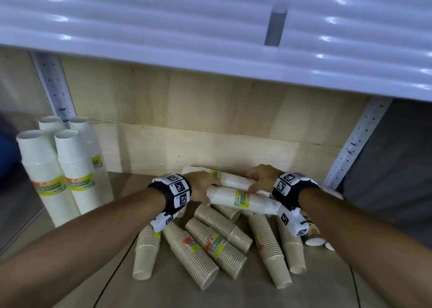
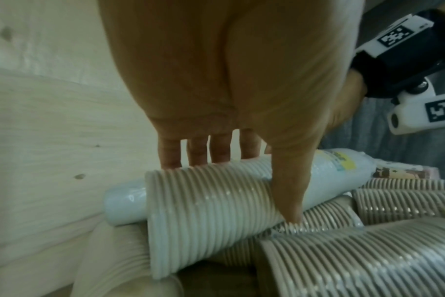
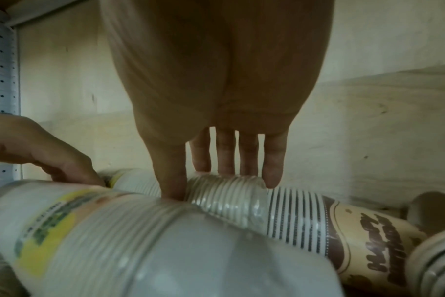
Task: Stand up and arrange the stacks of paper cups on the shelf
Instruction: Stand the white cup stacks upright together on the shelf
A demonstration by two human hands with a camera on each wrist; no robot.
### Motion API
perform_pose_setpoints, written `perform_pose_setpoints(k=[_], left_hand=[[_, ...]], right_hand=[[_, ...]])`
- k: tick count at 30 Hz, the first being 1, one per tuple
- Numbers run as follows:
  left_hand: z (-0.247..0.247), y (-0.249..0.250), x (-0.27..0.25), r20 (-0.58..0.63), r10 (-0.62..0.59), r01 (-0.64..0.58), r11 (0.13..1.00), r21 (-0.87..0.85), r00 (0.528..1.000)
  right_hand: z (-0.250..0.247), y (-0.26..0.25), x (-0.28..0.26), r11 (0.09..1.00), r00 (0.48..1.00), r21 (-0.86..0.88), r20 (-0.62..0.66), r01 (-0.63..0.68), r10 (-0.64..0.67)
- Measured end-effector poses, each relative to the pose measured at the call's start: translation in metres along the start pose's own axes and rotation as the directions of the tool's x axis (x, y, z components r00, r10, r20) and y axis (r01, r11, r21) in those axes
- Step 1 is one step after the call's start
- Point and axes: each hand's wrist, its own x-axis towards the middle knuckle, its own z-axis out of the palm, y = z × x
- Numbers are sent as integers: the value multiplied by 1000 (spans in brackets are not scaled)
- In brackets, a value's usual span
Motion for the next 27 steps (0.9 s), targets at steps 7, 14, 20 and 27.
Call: perform_pose_setpoints(k=[7, 14, 20, 27], left_hand=[[-1, -2, 7, 15, 3, -4, 998, 55, 1000], [-9, 1, 4, 28, 13, -17, 992, 122, 1000], [-16, -10, -12, 25, -13, 10, 993, 114, 1000], [-30, -48, -51, -69, -128, 124, 990, -69, 989]], right_hand=[[0, -1, 12, 996, 997, -79, 56, 50, -45], [1, -4, 14, 991, 995, -115, 80, 61, -52], [0, 2, 0, 996, 999, -84, 39, 39, -36], [-18, 5, -21, 1000, 997, -2, -71, 8, -8]])
